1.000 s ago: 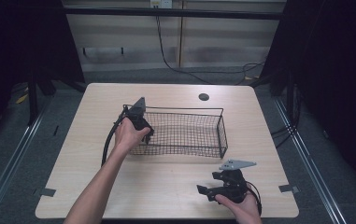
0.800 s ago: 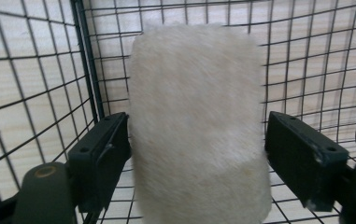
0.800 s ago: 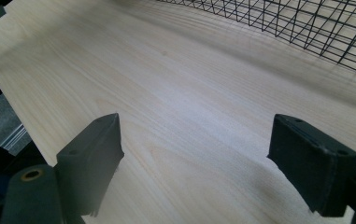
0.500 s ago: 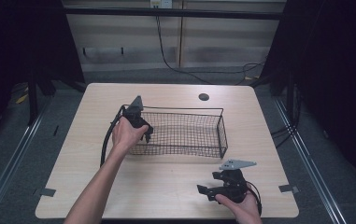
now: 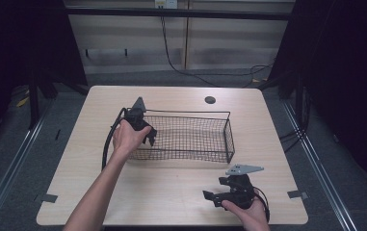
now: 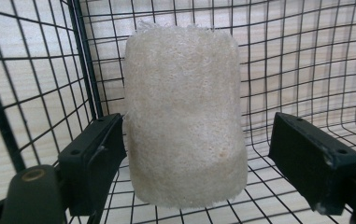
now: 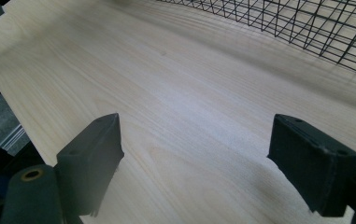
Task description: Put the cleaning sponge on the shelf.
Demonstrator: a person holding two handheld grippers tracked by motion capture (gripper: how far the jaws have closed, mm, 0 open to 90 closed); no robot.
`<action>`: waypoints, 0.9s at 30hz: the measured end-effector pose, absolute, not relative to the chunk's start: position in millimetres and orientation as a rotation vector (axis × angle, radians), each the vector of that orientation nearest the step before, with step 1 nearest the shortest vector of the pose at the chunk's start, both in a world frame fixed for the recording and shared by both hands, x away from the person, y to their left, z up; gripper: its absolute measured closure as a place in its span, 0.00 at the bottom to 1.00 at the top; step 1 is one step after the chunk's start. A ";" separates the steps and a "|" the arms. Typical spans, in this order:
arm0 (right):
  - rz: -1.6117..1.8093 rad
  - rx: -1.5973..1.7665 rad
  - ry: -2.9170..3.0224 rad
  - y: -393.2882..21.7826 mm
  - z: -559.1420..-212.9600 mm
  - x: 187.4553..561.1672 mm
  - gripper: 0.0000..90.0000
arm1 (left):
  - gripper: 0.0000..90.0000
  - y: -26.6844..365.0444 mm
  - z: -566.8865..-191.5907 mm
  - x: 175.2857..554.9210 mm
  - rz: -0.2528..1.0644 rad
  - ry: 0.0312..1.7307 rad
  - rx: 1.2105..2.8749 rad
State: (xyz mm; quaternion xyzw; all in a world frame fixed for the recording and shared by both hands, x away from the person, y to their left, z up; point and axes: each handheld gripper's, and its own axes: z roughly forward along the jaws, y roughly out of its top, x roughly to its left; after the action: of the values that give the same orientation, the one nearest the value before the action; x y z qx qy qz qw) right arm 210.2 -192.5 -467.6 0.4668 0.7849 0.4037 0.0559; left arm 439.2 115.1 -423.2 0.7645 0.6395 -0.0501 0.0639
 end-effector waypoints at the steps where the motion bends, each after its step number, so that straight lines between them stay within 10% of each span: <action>1: 1.224 1.416 2.382 -192.4 -467.6 210.2 0.19 | 0.21 117.0 -420.3 438.6 -0.144 1.919 2.297; 27: 1.221 1.416 2.378 -193.0 -467.5 210.3 0.19 | 0.23 139.6 -382.0 419.0 -0.171 1.477 2.273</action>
State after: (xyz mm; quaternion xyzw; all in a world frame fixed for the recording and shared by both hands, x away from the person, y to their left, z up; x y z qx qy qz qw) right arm 210.3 -193.0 -467.5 0.4675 0.7847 0.4029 0.0583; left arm 419.0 139.6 -382.0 0.8180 0.5317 -0.0614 0.2110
